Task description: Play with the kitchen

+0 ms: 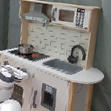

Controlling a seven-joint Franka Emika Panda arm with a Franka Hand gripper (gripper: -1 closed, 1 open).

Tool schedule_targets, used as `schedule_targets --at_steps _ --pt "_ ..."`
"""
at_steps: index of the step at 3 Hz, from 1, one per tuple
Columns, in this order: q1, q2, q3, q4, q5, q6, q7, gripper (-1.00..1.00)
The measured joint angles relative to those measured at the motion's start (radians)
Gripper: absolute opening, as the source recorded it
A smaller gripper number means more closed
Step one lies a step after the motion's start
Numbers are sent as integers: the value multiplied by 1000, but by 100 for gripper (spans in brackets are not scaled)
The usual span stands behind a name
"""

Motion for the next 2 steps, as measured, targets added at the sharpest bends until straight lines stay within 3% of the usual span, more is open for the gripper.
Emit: schedule_targets --at_steps 1,2 --pt "37 0 10 28 0 -94 9 100" --pt "93 0 8 23 0 -178 9 100"
